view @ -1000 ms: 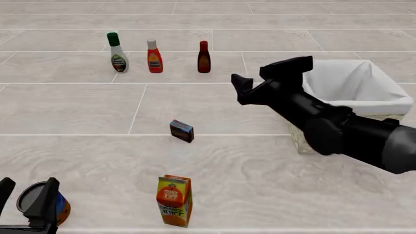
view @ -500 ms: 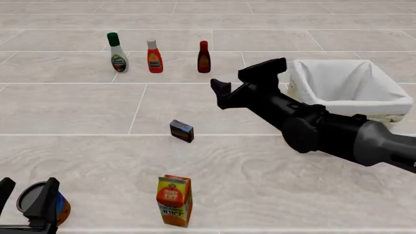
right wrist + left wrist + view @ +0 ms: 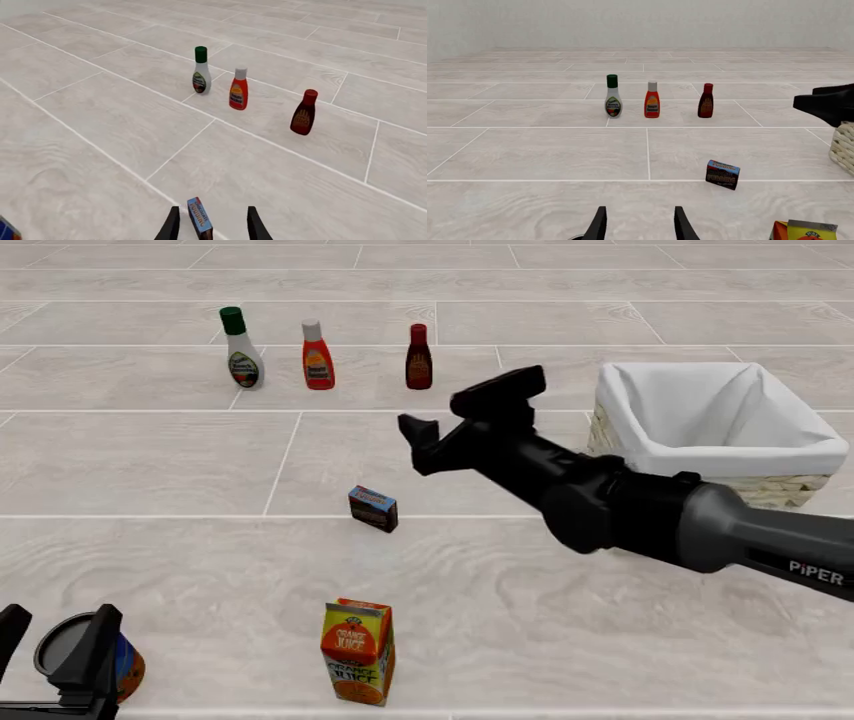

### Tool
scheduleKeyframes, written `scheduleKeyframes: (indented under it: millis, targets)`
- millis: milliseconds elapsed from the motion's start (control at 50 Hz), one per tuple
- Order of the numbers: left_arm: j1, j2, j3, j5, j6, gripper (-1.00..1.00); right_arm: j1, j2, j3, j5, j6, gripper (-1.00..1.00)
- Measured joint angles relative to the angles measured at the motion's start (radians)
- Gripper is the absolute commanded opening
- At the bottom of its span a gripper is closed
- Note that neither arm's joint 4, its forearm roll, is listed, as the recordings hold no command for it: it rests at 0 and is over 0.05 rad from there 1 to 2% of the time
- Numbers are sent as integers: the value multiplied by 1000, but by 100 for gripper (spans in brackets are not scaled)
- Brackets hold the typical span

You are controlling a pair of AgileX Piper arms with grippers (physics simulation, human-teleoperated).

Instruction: Pick the chocolate pudding and place it in the basket.

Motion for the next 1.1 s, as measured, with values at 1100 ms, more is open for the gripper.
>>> scheduleKeyframes:
  millis: [1100]
  targets:
    - [0,0,0,0,0,100,30,210,-192,71,-46,100]
